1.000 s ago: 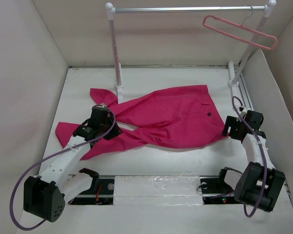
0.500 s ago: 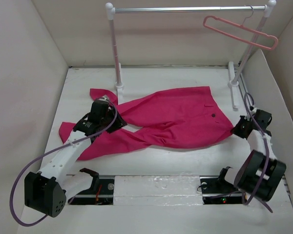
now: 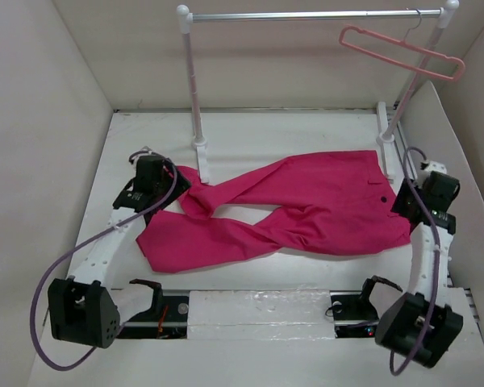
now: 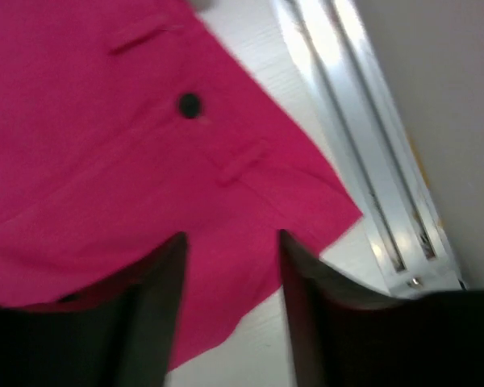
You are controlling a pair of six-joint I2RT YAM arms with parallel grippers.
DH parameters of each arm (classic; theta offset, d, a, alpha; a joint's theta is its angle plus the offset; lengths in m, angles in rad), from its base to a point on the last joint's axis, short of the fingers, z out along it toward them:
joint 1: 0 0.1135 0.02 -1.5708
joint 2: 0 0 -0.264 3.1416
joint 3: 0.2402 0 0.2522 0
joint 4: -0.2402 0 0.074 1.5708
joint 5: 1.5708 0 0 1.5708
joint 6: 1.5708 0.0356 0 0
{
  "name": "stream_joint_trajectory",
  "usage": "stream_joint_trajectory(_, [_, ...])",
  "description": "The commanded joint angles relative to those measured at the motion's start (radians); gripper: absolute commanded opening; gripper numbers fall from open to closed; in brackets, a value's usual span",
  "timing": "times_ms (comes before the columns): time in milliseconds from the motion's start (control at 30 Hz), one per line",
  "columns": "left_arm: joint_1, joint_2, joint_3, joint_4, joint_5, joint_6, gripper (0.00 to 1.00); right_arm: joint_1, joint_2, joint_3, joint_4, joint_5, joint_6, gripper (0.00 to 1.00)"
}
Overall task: Place the trousers on the hanger
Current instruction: Flatten out the trousers on the hanger.
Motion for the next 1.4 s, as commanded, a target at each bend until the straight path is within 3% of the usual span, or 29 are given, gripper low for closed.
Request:
stream_joint_trajectory(0, [0.153, 0.006, -0.090, 0.093, 0.019, -0.061, 0.61, 0.168, -0.131, 0.004, 0.016, -0.131, -0.028, 0.45])
stream_joint_trajectory(33, [0.240, 0.015, -0.109, 0.133, 0.071, -0.059, 0.61, 0.209, -0.146, -0.010, 0.037, -0.166, -0.028, 0.12])
stream_joint_trajectory(67, [0.268, 0.032, -0.113, 0.194, 0.093, -0.052, 0.61, 0.296, -0.149, -0.046, 0.060, -0.256, -0.030, 0.03])
stream_joint_trajectory(133, [0.268, 0.136, -0.039, 0.226, 0.117, 0.028, 0.61, 0.387, -0.153, -0.067, 0.090, -0.310, -0.048, 0.00])
stream_joint_trajectory(167, [0.249, 0.235, 0.010, 0.195, 0.110, 0.046, 0.56, 0.436, -0.157, -0.076, 0.090, -0.300, -0.050, 0.00])
stream_joint_trajectory(233, [0.198, 0.323, 0.096, 0.155, 0.093, 0.101, 0.46, 0.577, -0.165, -0.088, 0.101, -0.278, -0.054, 0.10])
stream_joint_trajectory(333, [0.109, 0.426, 0.212, 0.094, -0.023, 0.172, 0.45, 0.724, -0.156, -0.087, 0.082, -0.209, -0.067, 0.40])
stream_joint_trajectory(500, [0.090, 0.507, 0.282, 0.075, -0.005, 0.289, 0.58, 0.835, -0.119, -0.096, 0.133, -0.202, -0.060, 0.57])
stream_joint_trajectory(567, [0.090, 0.565, 0.360, 0.011, -0.013, 0.312, 0.59, 0.855, -0.091, -0.100, 0.147, -0.215, -0.054, 0.61])
stream_joint_trajectory(667, [0.064, 0.685, 0.434, -0.035, -0.141, 0.338, 0.59, 0.889, -0.064, -0.088, 0.160, -0.243, -0.059, 0.63])
stream_joint_trajectory(767, [0.055, 0.740, 0.476, -0.032, -0.134, 0.358, 0.59, 0.938, -0.047, -0.074, 0.167, -0.240, -0.057, 0.63])
stream_joint_trajectory(1167, [-0.049, 0.840, 0.605, -0.073, -0.258, 0.419, 0.58, 1.191, 0.033, -0.064, 0.236, -0.152, 0.032, 0.63])
stream_joint_trajectory(1367, [-0.049, 0.869, 0.625, -0.100, -0.332, 0.424, 0.40, 1.187, 0.010, -0.054, 0.197, -0.113, 0.013, 0.63])
